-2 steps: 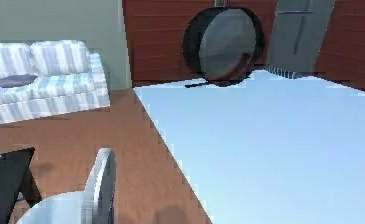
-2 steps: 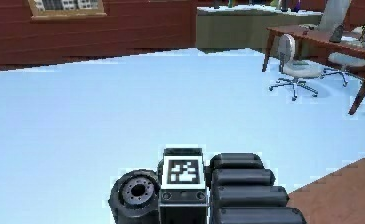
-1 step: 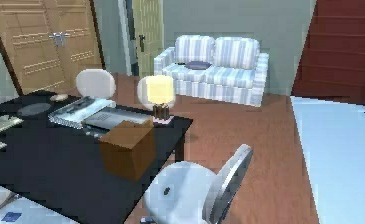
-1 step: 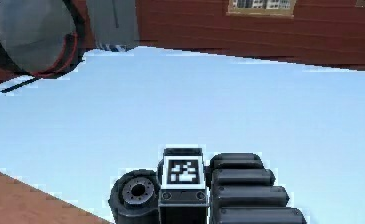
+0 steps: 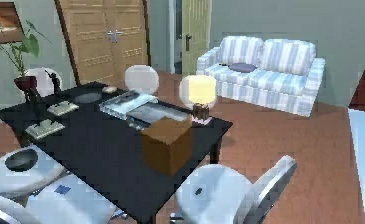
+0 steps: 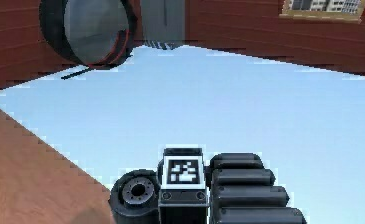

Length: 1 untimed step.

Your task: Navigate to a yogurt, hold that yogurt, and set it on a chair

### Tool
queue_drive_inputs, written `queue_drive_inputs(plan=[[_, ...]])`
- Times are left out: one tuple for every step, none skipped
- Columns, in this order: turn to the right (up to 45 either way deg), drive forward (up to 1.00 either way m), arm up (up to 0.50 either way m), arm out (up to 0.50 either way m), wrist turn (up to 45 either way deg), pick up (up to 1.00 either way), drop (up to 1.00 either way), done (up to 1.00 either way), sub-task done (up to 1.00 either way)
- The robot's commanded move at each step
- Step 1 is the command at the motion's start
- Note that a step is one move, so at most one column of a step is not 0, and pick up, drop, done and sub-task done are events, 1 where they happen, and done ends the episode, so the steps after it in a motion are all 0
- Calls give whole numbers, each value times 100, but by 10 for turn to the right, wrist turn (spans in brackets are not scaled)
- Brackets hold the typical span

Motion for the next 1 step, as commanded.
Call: queue_drive_inputs(plan=[[0, 35, 0, 0, 0, 0, 0, 0, 0]])
